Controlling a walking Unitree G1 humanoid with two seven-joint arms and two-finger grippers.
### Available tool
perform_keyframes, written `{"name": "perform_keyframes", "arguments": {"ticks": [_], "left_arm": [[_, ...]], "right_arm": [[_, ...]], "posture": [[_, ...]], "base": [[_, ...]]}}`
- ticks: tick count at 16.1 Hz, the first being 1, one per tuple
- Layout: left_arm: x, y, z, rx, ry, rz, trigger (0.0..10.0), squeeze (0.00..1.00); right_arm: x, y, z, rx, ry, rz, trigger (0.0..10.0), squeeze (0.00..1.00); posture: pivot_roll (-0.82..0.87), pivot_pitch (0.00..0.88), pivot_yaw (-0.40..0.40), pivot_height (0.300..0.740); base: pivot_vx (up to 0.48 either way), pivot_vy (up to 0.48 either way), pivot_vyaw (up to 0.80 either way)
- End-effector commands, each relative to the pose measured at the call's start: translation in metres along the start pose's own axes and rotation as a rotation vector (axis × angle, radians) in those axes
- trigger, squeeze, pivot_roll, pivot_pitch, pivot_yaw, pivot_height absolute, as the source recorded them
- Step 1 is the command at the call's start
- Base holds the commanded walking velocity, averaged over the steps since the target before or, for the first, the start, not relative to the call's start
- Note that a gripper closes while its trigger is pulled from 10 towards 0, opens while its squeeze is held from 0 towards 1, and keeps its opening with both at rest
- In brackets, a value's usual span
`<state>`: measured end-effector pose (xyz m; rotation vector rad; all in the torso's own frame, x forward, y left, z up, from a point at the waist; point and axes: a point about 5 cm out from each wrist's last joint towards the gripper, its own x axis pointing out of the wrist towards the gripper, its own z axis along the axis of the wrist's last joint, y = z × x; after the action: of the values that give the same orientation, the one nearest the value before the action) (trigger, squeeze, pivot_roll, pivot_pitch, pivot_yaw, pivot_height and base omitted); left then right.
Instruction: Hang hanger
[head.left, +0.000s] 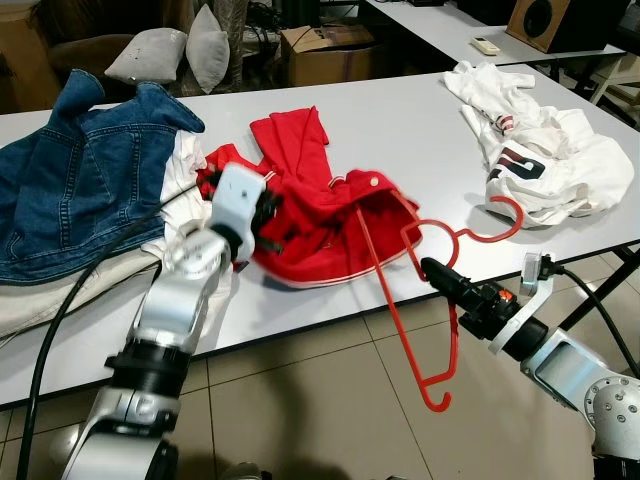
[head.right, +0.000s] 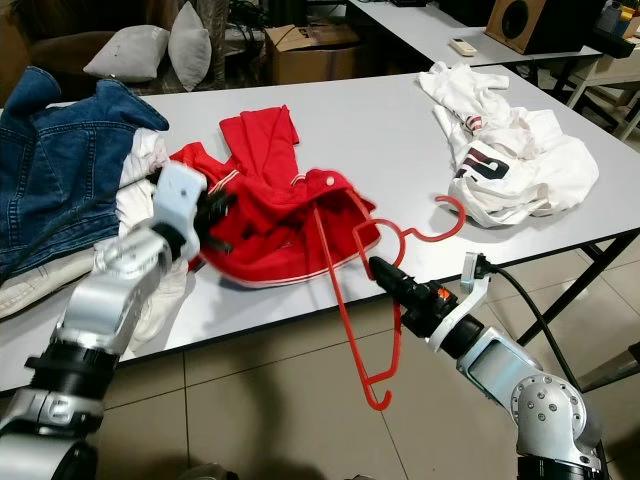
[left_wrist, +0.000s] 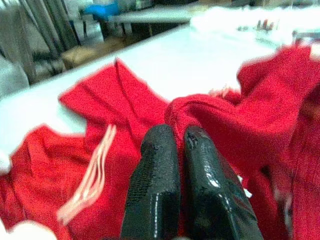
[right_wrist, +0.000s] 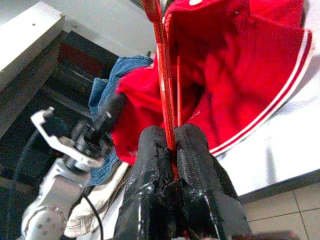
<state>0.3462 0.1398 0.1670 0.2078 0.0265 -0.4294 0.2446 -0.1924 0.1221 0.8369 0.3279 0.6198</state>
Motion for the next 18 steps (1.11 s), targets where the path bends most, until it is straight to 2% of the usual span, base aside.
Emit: {"name": "perform_keyframes", "arguments": {"ticks": [1,3,5,7,10,12,13,14,16,18], "left_arm": [[0.003,0.0,0.027,-0.043,-0.145,0.004,0.0,0.0],[0.006,-0.003,0.053,-0.189,-0.31,-0.004,0.0,0.0],[0.007,-0.007,0.066,-0.277,-0.382,-0.047,0.0,0.0],[0.007,-0.014,0.073,-0.312,-0.418,-0.096,0.0,0.0],[0.006,-0.017,0.076,-0.317,-0.437,-0.114,0.0,0.0],[0.004,-0.014,0.079,-0.33,-0.461,-0.104,0.0,0.0],[0.001,-0.009,0.083,-0.338,-0.496,-0.089,0.0,0.0],[0.0,-0.008,0.085,-0.341,-0.507,-0.088,0.0,0.0],[-0.006,-0.011,0.084,-0.321,-0.527,-0.139,0.0,0.0],[-0.011,-0.012,0.073,-0.271,-0.483,-0.143,0.0,0.0]], "right_arm": [[-0.003,0.003,-0.007,-0.028,0.037,-0.015,10.0,0.0],[-0.007,0.0,-0.021,-0.018,0.077,-0.047,10.0,0.0],[-0.008,-0.002,-0.03,-0.01,0.097,-0.067,10.0,0.0],[-0.009,-0.001,-0.037,-0.005,0.112,-0.075,10.0,0.0],[-0.01,-0.004,-0.045,0.018,0.127,-0.094,10.0,0.0],[-0.011,-0.008,-0.05,0.053,0.13,-0.138,10.0,0.0],[-0.013,-0.01,-0.049,0.117,0.079,-0.152,10.0,0.0],[-0.013,-0.011,-0.049,0.138,0.059,-0.156,10.0,0.0],[-0.012,-0.021,-0.04,0.219,-0.035,-0.227,10.0,0.0],[-0.009,-0.032,-0.025,0.199,-0.092,-0.3,10.0,0.0]], "posture": [[-0.05,0.0,-0.002,0.74],[-0.06,0.0,0.002,0.74],[-0.06,0.0,0.007,0.74],[-0.06,0.0,0.01,0.74],[-0.05,0.0,0.01,0.74],[-0.05,0.0,0.002,0.74],[-0.05,0.0,0.002,0.74],[-0.05,0.0,0.002,0.74],[-0.06,0.0,0.003,0.74],[-0.06,0.0,0.004,0.74]], "base": [[0.0,0.0,0.0],[0.0,0.0,0.0],[0.0,0.0,0.0],[0.0,0.0,0.0],[0.0,0.0,0.0],[0.0,0.0,0.0],[0.0,0.0,0.0],[0.0,0.0,0.0],[0.0,0.0,0.0],[0.0,0.0,0.0]]}}
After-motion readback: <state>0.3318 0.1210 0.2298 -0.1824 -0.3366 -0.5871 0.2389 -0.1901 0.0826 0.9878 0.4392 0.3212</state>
